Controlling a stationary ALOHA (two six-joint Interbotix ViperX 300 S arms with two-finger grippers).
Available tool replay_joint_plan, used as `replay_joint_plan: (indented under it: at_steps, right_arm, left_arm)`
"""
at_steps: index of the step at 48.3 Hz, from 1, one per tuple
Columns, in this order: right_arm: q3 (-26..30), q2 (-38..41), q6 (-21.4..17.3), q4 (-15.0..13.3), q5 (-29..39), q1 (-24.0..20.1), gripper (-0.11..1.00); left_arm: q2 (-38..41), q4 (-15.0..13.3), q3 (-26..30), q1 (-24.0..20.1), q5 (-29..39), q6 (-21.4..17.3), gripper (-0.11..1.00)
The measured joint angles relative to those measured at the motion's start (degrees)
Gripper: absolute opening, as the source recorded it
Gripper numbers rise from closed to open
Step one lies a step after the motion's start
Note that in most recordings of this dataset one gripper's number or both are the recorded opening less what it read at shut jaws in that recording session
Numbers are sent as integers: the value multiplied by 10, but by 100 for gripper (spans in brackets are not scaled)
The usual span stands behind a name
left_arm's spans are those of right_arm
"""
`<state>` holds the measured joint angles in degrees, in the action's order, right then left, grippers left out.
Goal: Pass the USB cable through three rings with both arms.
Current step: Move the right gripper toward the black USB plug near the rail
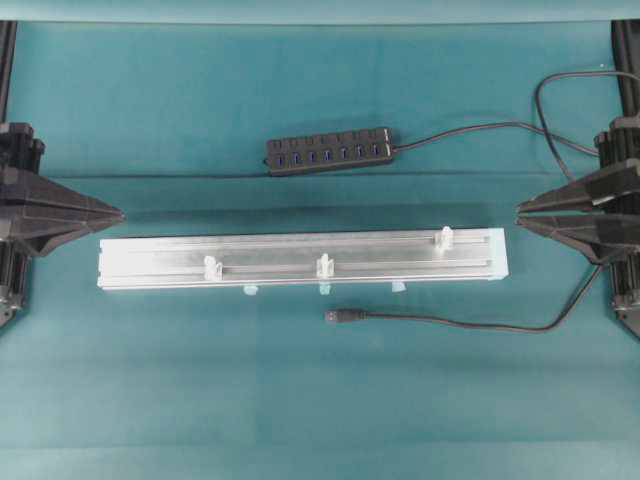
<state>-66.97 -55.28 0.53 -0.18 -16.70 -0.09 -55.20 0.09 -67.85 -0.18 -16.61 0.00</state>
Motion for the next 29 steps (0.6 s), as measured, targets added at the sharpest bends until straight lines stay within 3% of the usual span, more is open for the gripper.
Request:
replay_joint_plan:
  at_steps: [8, 19, 29]
  right_arm:
    - [25, 10, -18, 10, 43, 1, -10]
    - [80, 41, -34, 11, 150, 8, -10]
    - [91, 47, -40, 11, 164, 8, -9]
  left_arm:
    - [39, 2, 69, 1, 10, 5, 2]
    - [91, 3, 102, 4, 60, 15, 2]
    - [114, 4, 129, 4, 85, 19, 2]
